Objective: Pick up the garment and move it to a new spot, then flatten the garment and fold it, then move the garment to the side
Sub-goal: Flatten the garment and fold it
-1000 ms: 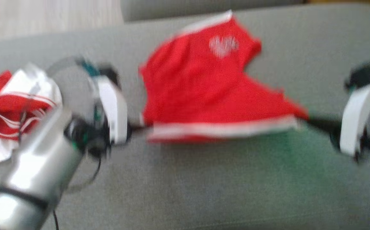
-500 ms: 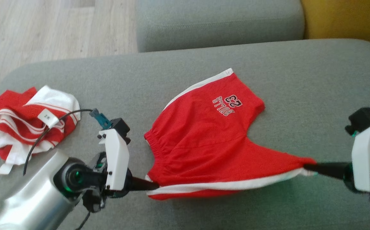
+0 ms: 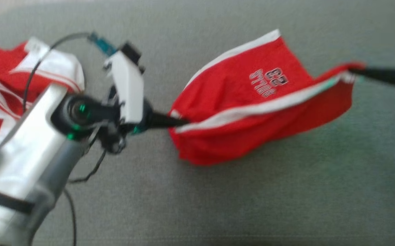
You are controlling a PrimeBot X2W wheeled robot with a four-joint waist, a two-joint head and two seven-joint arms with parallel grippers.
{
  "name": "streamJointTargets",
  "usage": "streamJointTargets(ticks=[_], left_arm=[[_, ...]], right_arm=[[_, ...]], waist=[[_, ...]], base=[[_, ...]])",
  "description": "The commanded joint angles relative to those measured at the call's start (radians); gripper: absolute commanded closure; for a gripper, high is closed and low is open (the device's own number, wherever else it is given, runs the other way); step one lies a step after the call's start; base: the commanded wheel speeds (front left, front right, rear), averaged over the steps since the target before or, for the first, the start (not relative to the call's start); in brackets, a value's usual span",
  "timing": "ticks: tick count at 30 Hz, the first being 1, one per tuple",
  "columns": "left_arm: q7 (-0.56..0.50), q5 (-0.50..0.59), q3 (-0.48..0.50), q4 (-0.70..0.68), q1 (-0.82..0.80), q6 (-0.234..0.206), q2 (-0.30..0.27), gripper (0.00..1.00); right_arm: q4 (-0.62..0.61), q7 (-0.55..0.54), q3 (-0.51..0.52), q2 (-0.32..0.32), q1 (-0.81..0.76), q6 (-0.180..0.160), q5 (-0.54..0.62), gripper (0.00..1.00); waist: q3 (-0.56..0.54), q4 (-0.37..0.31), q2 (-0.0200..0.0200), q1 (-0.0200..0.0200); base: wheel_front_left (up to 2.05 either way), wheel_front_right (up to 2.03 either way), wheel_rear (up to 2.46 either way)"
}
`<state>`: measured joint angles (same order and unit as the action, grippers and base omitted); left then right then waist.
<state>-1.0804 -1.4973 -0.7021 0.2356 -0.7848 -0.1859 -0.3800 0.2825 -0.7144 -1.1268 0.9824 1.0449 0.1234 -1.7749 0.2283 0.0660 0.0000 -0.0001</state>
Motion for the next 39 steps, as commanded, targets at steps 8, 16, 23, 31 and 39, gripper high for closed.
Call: streamJointTargets(ticks=[8, 16, 23, 31, 39], left_arm=[[0.012, 0.024, 0.069, 0.032, -0.188, -0.030, 0.011, 1.00], [0.051, 0.021, 0.106, 0.069, -0.227, -0.009, 0.030, 1.00], [0.065, 0.029, 0.105, 0.092, -0.247, 0.003, 0.051, 1.00], [0.072, 0.044, 0.096, 0.131, -0.258, 0.021, 0.060, 0.07], [0.180, 0.146, 0.076, 0.163, -0.255, 0.103, 0.015, 0.00]], right_arm=[[0.182, -0.040, 0.033, -0.064, 0.167, 0.007, 0.003, 1.00], [0.255, -0.012, 0.062, -0.111, 0.228, 0.007, -0.006, 1.00], [0.266, 0.012, 0.083, -0.133, 0.262, 0.007, 0.006, 1.00], [0.308, 0.004, 0.073, -0.177, 0.265, 0.007, 0.019, 0.00], [0.278, 0.132, 0.100, -0.207, 0.194, 0.007, 0.048, 0.00]], waist=[[0.184, 0.078, 0.0000, 0.0001], [0.246, 0.107, 0.0000, 0.0001], [0.282, 0.114, 0.0000, 0.0001], [0.278, 0.111, 0.0000, 0.0001], [0.169, 0.101, 0.0000, 0.0001]], base=[[0.00, 0.00, 0.00], [0.00, 0.00, 0.00], [0.00, 0.00, 0.00], [0.00, 0.00, 0.00], [0.00, 0.00, 0.00]])
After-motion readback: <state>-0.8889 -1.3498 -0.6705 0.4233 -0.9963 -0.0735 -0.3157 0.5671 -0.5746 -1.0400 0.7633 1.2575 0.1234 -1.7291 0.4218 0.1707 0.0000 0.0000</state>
